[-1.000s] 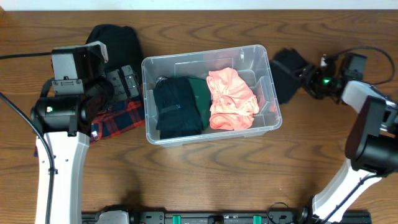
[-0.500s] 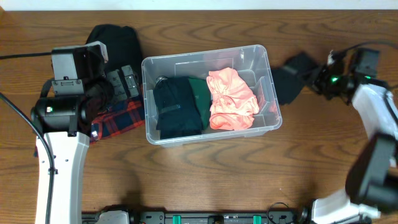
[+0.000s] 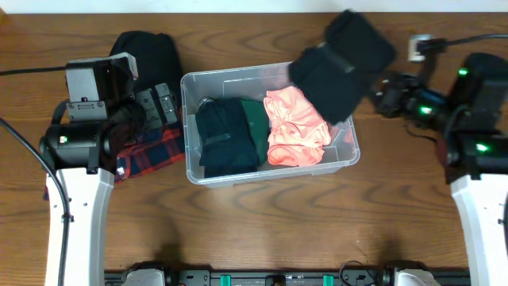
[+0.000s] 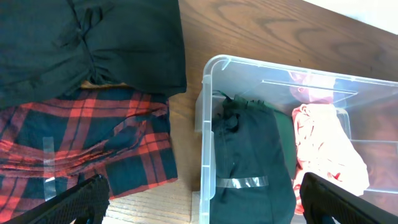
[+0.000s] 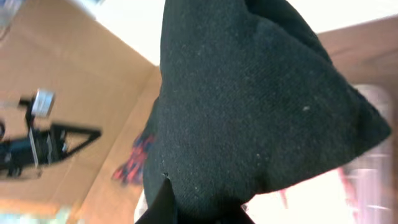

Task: Pack container
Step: 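Lower the black cloth onto the pink cloth in the bin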

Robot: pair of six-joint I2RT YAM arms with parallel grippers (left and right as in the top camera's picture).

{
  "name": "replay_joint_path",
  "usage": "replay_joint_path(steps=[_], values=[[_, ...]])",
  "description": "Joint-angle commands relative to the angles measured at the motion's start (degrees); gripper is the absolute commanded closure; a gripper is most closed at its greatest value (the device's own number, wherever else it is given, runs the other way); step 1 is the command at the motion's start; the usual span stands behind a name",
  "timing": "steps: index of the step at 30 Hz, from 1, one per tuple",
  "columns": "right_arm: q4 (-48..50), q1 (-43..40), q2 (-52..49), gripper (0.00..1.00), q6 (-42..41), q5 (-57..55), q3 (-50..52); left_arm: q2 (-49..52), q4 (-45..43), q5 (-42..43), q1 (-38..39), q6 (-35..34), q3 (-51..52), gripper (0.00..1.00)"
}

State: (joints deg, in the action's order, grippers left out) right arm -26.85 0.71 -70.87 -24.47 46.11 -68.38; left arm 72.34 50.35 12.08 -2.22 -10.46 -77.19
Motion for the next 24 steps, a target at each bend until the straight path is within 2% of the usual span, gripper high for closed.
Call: replay_joint_path(steps=[1,6,16,17,19,20,24], values=[[-0.17,5.53,-3.76,0.99,5.05,1.95,-0.13,0.31,0.00,0.35,-0.24,0.57,-1.03,0.02],[0.17,8.94,-12.66,0.99,10.67,1.95,-0.13,0.31,0.00,0.35,-0.24,0.57,-1.03,0.02],[-0.66,9.88,-30.14,0.97,21.94,5.16,-0.13,0.31,0.00,0.35,-0.24,0.57,-1.03,0.02],[-1.18,9.86,-30.84,0.93,22.03,4.70,-0.13,0.31,0.00,0.35,-0.24,0.57,-1.03,0.02],[-2.38,9.73,-31.12,0.54,21.97,1.29,-0.15,0.31,0.00,0.37,-0.24,0.57,-1.03,0.02],[-2.95,9.66,-30.82,0.45,21.97,-0.76,-0.24,0.31,0.00,0.35,-0.24,0.57,-1.03,0.02],[-3.41,9.27,-25.42,0.44,21.44,-7.13,-1.16,0.31,0.00,0.35,-0.24,0.57,-1.03,0.02]])
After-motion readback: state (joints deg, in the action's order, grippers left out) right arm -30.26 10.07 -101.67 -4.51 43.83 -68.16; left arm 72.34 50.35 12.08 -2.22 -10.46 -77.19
